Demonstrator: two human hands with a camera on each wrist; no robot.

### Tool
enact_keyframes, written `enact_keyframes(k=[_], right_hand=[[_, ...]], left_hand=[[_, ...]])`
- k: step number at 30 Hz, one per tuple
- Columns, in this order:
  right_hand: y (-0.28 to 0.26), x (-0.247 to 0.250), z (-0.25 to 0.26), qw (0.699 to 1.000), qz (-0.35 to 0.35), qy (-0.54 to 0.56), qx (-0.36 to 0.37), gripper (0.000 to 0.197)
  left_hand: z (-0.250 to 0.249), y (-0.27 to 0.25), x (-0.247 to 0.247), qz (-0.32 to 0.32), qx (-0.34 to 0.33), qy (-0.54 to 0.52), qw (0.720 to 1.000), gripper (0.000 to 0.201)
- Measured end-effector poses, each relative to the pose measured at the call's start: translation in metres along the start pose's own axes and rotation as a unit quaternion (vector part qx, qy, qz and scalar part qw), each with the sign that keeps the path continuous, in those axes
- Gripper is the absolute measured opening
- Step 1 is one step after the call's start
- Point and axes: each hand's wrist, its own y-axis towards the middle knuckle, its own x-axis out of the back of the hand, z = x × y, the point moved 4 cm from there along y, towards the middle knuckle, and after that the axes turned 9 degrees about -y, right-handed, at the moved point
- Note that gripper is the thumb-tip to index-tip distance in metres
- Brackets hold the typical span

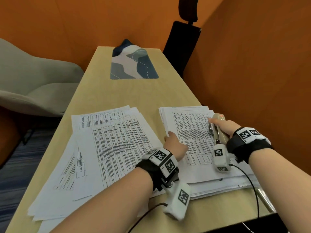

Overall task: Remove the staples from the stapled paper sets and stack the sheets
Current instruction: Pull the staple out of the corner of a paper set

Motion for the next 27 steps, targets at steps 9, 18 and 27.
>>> enact_keyframes(k=[9,18,27], right_hand=[[-0.037,-0.027,0.064,0.939,0.009,-0.313,0.145,0.049],[-0.1,-0.089,0.137,0.861,-0.018,-0.424,0.28,0.049],[-0.128,-0.155,0.154,0.835,0.113,-0.448,0.3,0.047]], left_hand=[[-0.001,-0.009,0.096,-0.147,-0.013,-0.013,0.989,0.058],[0.046,0.009,0.205,-0.177,0.084,0.332,0.923,0.034],[0.062,0.012,0.213,-0.129,0.098,0.415,0.896,0.063]])
